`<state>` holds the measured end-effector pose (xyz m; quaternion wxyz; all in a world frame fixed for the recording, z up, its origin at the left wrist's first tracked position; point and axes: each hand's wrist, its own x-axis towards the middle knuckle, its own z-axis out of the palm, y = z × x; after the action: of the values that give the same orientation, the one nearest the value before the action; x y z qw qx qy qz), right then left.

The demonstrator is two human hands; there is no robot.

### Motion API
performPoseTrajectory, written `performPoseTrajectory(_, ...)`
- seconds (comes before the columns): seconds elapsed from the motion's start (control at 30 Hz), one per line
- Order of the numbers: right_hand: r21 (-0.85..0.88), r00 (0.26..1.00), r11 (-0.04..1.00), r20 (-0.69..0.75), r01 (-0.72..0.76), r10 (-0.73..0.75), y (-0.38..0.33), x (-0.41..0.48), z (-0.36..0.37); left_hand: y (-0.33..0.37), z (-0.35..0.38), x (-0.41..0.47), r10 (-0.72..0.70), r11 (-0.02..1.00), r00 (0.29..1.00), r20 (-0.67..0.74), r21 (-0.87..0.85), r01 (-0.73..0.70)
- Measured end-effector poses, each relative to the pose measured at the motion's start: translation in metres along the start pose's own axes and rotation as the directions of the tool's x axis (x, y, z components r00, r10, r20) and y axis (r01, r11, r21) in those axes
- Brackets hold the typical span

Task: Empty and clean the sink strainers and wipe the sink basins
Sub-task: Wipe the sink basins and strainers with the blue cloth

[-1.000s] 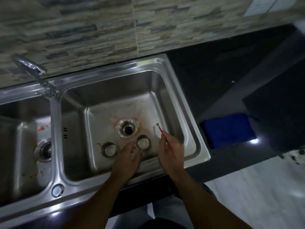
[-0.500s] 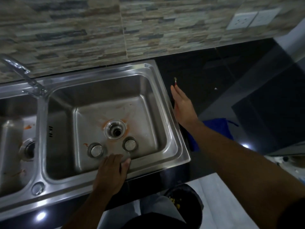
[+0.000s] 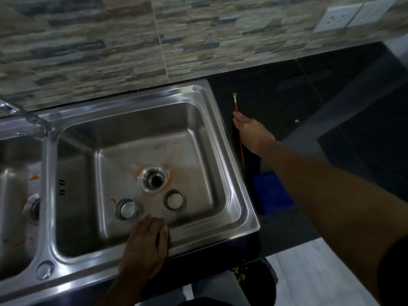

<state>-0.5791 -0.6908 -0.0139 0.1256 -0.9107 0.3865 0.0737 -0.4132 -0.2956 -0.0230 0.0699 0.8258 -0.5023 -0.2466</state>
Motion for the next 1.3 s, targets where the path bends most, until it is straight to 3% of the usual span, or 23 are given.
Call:
performPoseTrajectory(0.07,0.043,1.0,0.999,-0.013,-0.007,0.008,-0.003,-0.002,-0.003,0.002,0.0,-0.001,0.011,1.0,1.0,-0.015,0.008,-0.011)
performPoseTrajectory(0.3,0.346,0.962,0.938,-0.254,-0.003,0.097,-0.018,-0.065,-0.002,0.008,-0.004,-0.004,-0.011,1.0,0.999,-0.043,0.003,0.011)
performPoseTrajectory(0.43,0.314,0.954,0.949,-0.291,0.021,0.075,-0.02,-0.131,0.014,0.01,-0.005,-0.007,-0.022,0.999,1.0,0.013,0.026,0.022)
performPoseTrajectory(0.53,0.16,0.939,0.983,-0.343,0.093,-0.033,-0.01,-0.176,0.028,0.011,-0.004,-0.008,-0.056,0.998,0.997,0.049,0.024,0.055)
performPoseTrajectory(0.67,-0.015,0.985,0.993,-0.125,0.119,-0.12,0.024,-0.219,0.037,0.01,-0.002,-0.007,-0.07,0.997,0.996,0.051,0.031,0.069)
performPoseTrajectory(0.77,-0.034,0.994,0.994,0.041,0.105,-0.104,0.043,-0.227,0.041,0.009,-0.002,-0.007,-0.069,0.997,0.994,0.086,0.045,0.065)
performPoseTrajectory(0.93,-0.122,0.994,0.989,0.075,0.085,-0.076,0.046,-0.212,0.036,0.009,-0.006,-0.013,-0.075,0.997,0.991,0.109,0.011,0.074)
performPoseTrajectory(1.03,-0.128,0.999,0.991,0.023,0.046,-0.043,0.034,-0.209,0.036,0.007,-0.012,-0.019,-0.058,0.998,0.991,0.123,-0.019,0.061)
performPoseTrajectory(1.1,-0.042,1.0,0.999,-0.028,-0.014,0.012,0.023,-0.202,0.036,0.004,-0.013,-0.024,-0.034,0.998,0.995,0.097,-0.05,0.039)
performPoseTrajectory(1.2,0.147,0.973,0.965,-0.05,-0.216,0.225,0.001,-0.193,0.03,-0.001,-0.011,-0.033,-0.002,0.993,1.0,0.024,-0.117,0.005)
performPoseTrajectory(1.3,0.22,0.959,0.949,-0.123,-0.224,0.255,-0.026,-0.185,0.022,-0.023,-0.011,-0.044,0.044,0.988,0.998,-0.036,-0.146,-0.049)
